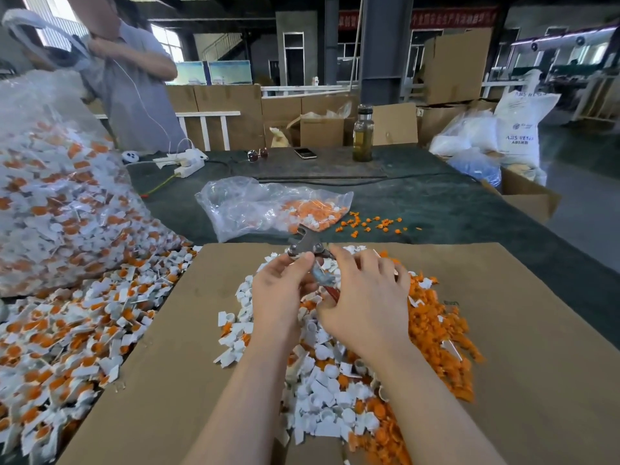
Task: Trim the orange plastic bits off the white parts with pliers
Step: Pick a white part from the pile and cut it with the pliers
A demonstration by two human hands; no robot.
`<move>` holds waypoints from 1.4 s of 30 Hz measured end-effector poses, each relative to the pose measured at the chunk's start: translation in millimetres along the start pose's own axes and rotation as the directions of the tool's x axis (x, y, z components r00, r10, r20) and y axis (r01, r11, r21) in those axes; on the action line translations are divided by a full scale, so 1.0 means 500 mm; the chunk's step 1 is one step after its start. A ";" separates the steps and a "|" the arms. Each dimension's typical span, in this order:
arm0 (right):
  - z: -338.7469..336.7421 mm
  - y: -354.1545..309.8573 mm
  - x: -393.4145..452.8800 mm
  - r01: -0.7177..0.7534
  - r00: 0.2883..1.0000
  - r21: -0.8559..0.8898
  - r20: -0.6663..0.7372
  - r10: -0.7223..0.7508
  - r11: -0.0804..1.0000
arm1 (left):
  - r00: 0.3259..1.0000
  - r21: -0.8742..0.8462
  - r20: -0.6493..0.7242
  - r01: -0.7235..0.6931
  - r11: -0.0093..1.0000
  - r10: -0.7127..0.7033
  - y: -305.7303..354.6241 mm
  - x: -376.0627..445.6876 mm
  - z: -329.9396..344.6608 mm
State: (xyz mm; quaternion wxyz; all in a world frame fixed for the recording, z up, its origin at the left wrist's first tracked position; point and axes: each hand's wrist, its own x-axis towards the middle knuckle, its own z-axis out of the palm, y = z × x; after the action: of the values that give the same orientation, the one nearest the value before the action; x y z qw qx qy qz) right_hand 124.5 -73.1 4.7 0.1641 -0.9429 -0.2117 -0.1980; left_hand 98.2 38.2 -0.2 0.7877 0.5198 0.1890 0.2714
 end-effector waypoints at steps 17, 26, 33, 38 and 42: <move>-0.007 0.132 0.001 -0.347 0.938 0.197 0.052 0.344 0.917 | 0.936 0.922 0.298 -0.333 0.195 0.189 -0.048 0.004 -0.030; 0.023 0.110 0.009 -0.267 0.958 0.159 0.149 0.244 0.950 | 0.932 0.929 0.357 -0.361 0.083 0.064 -0.071 0.010 -0.029; 0.043 0.095 0.008 -0.213 0.966 -0.033 0.142 0.215 0.977 | 0.910 0.897 0.389 -0.409 0.166 0.143 -0.062 0.007 -0.014; 0.045 0.092 0.008 -0.186 0.969 -0.127 0.144 0.203 0.974 | 0.906 0.913 0.377 -0.398 0.085 0.191 -0.062 0.003 -0.013; 0.044 0.086 0.008 -0.194 0.967 -0.126 0.140 0.211 0.973 | 0.909 0.923 0.350 -0.376 0.083 0.224 -0.061 0.004 -0.011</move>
State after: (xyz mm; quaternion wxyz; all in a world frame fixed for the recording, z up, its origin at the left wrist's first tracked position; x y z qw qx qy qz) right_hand 154.5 -100.0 -22.6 0.1140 -0.9797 -0.1146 -0.1189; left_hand 103.4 34.0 -30.4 0.1980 0.9444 0.1611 0.2074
